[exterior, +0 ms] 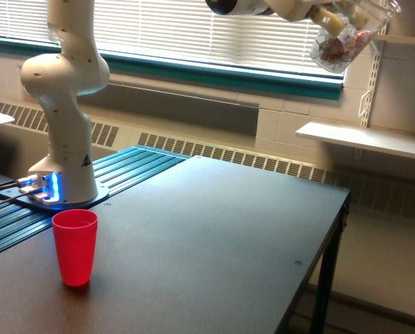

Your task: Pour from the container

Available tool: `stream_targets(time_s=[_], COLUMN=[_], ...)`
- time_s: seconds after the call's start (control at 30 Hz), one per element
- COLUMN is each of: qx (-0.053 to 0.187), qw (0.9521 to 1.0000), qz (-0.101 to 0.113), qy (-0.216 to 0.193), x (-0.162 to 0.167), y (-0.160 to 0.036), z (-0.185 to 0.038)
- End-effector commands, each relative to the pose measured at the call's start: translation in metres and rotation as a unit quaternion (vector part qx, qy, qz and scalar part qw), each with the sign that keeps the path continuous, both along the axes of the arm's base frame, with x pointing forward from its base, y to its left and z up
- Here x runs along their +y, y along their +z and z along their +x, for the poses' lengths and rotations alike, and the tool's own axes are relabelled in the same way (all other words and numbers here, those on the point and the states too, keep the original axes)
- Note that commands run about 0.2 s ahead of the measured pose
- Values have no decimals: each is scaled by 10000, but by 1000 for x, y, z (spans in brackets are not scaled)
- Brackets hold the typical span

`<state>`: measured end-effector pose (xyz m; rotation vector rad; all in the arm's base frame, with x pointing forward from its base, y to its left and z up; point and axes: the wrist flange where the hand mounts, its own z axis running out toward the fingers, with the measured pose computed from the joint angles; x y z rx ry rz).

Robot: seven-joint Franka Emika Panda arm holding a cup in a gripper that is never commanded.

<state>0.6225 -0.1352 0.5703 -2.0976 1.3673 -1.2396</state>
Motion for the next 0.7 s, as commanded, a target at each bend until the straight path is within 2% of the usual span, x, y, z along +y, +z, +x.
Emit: stream_targets(time_s=[0.03, 0.07, 0.1, 0.13, 0.17, 0.27, 0.37, 0.47, 0.5, 0.53, 0.6, 0.7], qx=[933, 994, 1153, 1462, 1587, 1721, 1727, 1804, 1794, 1820, 1898, 1998], qw=[9951, 9939, 9916, 9874, 9844, 9830, 9835, 9829, 9832, 9821, 9798, 9770], qz=[-121, -231, -307, -321, -425, -186, -142, 8, 128, 455, 628, 738], qy=[294, 427, 492, 516, 628, 607, 516, 367, 301, 137, 26, -133], x=[22, 32, 35, 39, 44, 47, 54, 57, 57, 55, 52, 49], y=[-72, -75, -82, -97, -103, -118, -119, -119, -121, -130, -139, -148], z=[-2, -1, -3, -6, -7, -18, -32, -52, -59, -66, -78, -99])
